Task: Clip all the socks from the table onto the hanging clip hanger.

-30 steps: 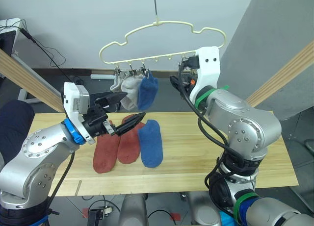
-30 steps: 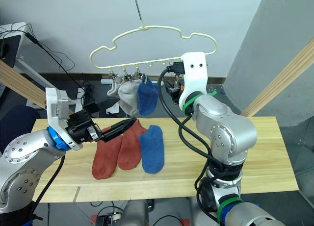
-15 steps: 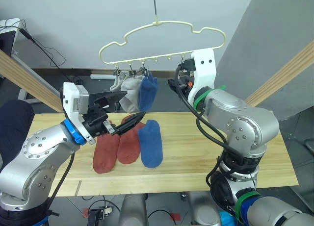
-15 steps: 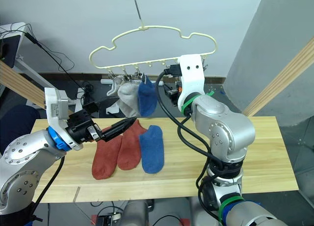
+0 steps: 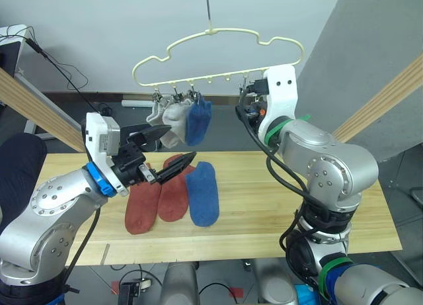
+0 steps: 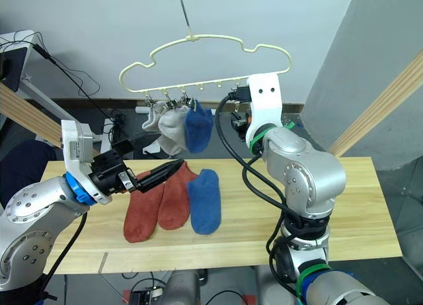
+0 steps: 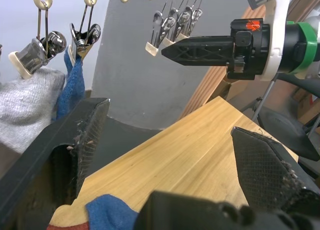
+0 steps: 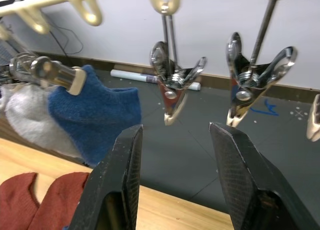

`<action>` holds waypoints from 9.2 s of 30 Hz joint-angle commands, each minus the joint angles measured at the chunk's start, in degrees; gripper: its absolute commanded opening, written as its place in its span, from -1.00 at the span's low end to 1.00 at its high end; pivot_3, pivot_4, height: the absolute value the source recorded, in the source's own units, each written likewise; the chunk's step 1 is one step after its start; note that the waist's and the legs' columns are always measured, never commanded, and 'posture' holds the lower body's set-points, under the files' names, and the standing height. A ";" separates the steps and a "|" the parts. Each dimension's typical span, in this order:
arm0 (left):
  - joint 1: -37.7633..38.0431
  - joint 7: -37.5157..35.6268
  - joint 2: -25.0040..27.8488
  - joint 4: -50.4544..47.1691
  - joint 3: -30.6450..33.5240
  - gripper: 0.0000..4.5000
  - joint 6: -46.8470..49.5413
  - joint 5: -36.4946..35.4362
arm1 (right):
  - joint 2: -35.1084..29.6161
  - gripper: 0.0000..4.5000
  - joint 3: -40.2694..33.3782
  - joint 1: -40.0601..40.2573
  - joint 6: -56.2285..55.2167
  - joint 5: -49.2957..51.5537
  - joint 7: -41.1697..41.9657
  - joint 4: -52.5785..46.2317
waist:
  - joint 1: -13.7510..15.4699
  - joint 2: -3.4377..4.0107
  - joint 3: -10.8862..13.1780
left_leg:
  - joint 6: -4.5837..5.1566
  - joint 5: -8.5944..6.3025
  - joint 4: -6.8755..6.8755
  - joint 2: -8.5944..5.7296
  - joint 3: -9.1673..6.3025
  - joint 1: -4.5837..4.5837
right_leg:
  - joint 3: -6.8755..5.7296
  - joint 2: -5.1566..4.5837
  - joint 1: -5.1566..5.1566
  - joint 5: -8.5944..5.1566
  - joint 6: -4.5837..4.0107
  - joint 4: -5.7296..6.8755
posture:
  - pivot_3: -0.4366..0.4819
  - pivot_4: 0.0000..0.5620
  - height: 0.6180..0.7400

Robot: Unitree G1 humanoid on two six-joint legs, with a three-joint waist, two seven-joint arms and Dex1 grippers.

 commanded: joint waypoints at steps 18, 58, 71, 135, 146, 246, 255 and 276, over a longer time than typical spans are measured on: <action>0.01 0.60 0.11 -1.81 0.80 0.99 -0.43 -0.66 | 2.28 -0.04 -0.29 -2.31 -13.72 -1.41 -1.00 5.44 | 0.07 0.00 0.00 | 0.00 0.00 -0.14 0.01 0.01 -0.08 | -0.02 -0.02 0.00 0.01 -0.01 -0.31 | -0.38 0.23 1.00; 1.81 2.30 1.28 -4.19 2.75 0.99 0.31 -1.17 | 5.81 -0.04 -1.64 -1.37 -26.44 6.47 -3.43 13.57 | 1.39 -0.03 -0.02 | -0.01 0.00 -0.11 0.00 -0.01 -0.09 | -0.05 -0.03 0.01 0.02 -0.02 -0.26 | -0.21 0.12 1.00; 2.35 2.85 0.94 -4.67 2.50 0.99 0.23 -1.06 | 4.12 -0.04 -1.35 -2.65 -27.85 6.82 -3.74 14.90 | 1.41 -0.03 -0.04 | -0.01 0.00 -0.09 0.01 -0.01 -0.09 | -0.06 -0.03 0.01 0.02 -0.04 -0.23 | -0.22 0.10 1.00; -13.85 9.46 -11.89 26.73 -35.54 1.00 1.04 36.62 | 5.37 -0.96 -0.65 -2.09 -23.60 8.15 -8.03 10.79 | 1.29 0.11 0.04 | 0.01 0.00 0.12 -0.04 -0.01 -0.04 | 0.00 0.00 -0.05 0.03 -0.04 0.23 | -0.39 0.39 1.00; -13.56 7.42 -15.19 34.50 -37.19 1.00 -3.50 42.81 | 5.15 -0.96 -1.08 -1.98 -21.45 8.14 -8.92 9.10 | 1.10 0.25 0.13 | 0.01 0.00 0.12 -0.03 -0.02 -0.05 | 0.00 0.01 -0.05 0.02 -0.04 0.21 | -0.47 0.42 1.00; -8.55 4.16 -17.60 5.91 -17.16 1.00 11.70 21.49 | -0.41 0.57 -9.48 2.01 5.27 18.24 -1.93 -7.35 | -0.25 0.37 0.23 | 0.03 -0.01 -0.08 0.00 -0.05 -0.35 | -0.05 0.00 -0.15 0.04 0.02 -0.36 | -0.56 0.32 1.00; 2.73 5.62 -18.33 1.29 -10.76 1.00 3.56 20.57 | -21.04 0.57 -7.54 22.45 5.16 31.47 15.94 -22.13 | -0.37 0.36 0.00 | 0.04 -0.02 -0.11 -0.01 0.00 -0.36 | -0.02 -0.01 -0.16 0.00 0.08 -0.41 | -0.58 0.18 1.00; 28.17 7.30 -22.63 3.29 -3.55 1.00 -21.16 23.79 | -31.88 0.57 -0.44 69.12 -47.73 10.43 23.63 -18.03 | -0.36 0.24 -2.47 | 0.04 0.00 0.03 0.00 0.23 -0.04 | 0.25 0.03 0.10 -0.15 0.49 -0.48 | -0.51 -0.02 1.00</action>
